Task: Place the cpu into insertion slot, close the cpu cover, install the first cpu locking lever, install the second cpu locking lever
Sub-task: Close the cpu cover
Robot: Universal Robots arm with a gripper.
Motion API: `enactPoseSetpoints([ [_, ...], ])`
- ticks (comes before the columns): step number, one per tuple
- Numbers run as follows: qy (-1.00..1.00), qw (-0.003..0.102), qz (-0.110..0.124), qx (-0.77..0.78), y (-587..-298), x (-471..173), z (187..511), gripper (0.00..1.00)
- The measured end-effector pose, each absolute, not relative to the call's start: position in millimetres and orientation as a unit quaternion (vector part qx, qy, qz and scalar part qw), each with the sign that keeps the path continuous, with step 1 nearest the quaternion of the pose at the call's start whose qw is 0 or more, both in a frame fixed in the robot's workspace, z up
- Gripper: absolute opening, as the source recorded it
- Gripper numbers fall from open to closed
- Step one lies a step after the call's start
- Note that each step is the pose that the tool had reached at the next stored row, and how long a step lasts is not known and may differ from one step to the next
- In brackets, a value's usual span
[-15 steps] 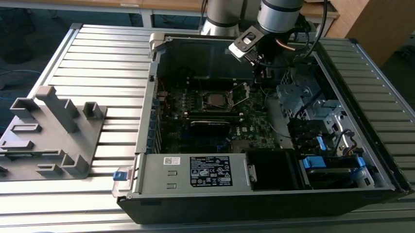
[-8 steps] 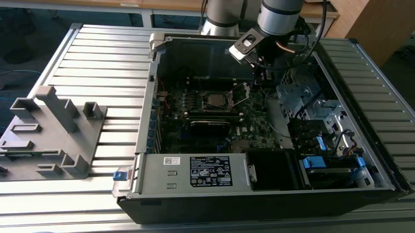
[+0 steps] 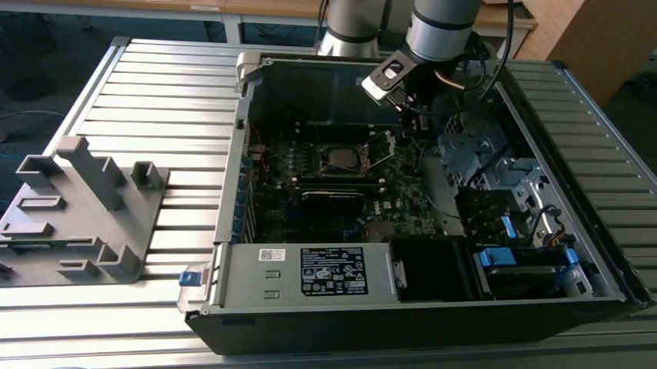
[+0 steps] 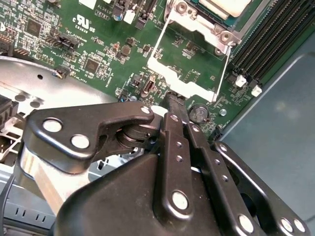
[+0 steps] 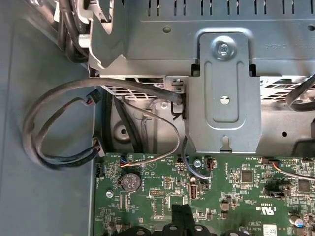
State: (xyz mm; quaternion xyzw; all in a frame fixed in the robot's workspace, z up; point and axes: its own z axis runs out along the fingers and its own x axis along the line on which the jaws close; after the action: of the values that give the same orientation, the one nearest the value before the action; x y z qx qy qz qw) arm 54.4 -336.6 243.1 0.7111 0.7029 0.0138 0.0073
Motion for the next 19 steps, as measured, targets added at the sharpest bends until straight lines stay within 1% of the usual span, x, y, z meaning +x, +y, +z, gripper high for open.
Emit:
enactPoseSetpoints([
  [19,0.703,0.007,0.014,0.711,-336.5,51.3,241.3,0.11],
])
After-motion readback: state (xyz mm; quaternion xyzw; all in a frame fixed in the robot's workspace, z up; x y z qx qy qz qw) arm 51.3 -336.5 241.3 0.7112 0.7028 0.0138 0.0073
